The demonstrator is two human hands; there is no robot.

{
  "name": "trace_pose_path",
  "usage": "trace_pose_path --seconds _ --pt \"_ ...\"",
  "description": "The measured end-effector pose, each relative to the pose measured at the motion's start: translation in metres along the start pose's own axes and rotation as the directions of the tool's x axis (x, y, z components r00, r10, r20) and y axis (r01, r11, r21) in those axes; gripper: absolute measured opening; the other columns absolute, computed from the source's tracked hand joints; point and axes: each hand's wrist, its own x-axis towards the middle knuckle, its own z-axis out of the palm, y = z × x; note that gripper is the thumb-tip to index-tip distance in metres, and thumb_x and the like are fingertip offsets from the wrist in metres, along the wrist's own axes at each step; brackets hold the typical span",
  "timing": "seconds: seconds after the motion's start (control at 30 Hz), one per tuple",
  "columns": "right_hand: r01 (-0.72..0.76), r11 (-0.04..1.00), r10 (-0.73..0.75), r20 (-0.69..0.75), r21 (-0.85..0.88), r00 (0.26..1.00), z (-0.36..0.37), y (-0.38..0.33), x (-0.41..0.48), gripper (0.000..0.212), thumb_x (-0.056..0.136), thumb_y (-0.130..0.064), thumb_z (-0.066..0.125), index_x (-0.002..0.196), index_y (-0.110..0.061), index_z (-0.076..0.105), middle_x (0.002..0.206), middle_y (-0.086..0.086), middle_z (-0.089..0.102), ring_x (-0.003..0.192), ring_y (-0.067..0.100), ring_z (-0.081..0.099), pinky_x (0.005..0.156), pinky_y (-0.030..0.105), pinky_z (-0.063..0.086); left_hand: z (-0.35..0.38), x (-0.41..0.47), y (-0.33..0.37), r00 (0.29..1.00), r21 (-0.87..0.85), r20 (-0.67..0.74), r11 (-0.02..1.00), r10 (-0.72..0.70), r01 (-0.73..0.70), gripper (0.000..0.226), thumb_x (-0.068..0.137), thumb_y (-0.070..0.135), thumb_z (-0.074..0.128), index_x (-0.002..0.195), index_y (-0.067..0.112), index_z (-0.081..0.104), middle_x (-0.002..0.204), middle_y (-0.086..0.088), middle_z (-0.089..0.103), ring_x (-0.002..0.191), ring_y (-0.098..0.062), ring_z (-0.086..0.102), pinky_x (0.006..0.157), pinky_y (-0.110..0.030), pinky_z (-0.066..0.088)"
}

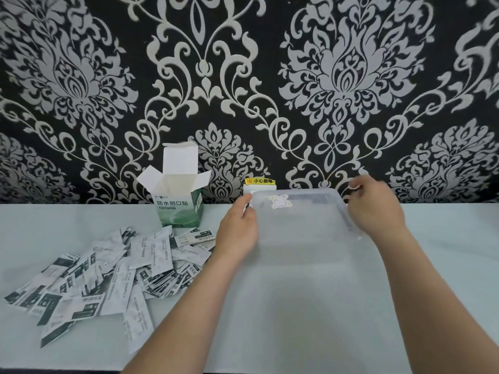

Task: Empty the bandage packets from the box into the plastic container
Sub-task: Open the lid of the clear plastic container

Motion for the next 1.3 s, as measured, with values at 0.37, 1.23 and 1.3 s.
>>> trace_pose_path --seconds 0.37,1.23,1.3 --pt "0.518 0.804 -0.2 0.689 -0.292 0.697 0.001 -0.048 -0.033 0.107 0.069 -0.054 0.077 0.146 -0.055 0.003 0.162 -0.011 -0.003 0.149 0.021 -0.004 0.115 0.059 0.011 -0.015 0.003 -0.002 0.992 0.105 0.119 0.993 0.045 -0.058 0.041 0.089 0.013 0.048 0.108 0.043 0.068 0.048 0.009 0.052 0.049 -0.017 0.046 0.055 -0.024 0.038" --pt "0.523 0.84 -0.162 0.852 -0.146 0.497 -0.019 -0.057 -0.049 0.132 0.052 -0.068 0.08 0.147 -0.05 -0.011 0.159 -0.019 -0.005 0.147 0.012 -0.004 0.118 0.046 0.019 -0.053 -0.016 0.002 0.912 0.314 0.406 0.946 -0.054 -0.083 0.024 0.09 0.013 0.05 0.099 0.028 0.066 0.061 0.007 0.056 0.042 -0.014 0.043 0.042 -0.022 0.039" --pt "0.523 0.846 -0.204 0.84 -0.107 0.502 -0.018 -0.056 -0.051 0.127 0.052 -0.065 0.082 0.146 -0.054 -0.003 0.157 -0.018 0.003 0.146 0.011 0.002 0.116 0.047 0.023 -0.055 -0.017 0.002 0.911 0.313 0.408 0.946 -0.059 -0.079 0.023 0.09 0.012 0.048 0.095 0.025 0.066 0.059 0.006 0.055 0.041 -0.013 0.043 0.043 -0.023 0.039"
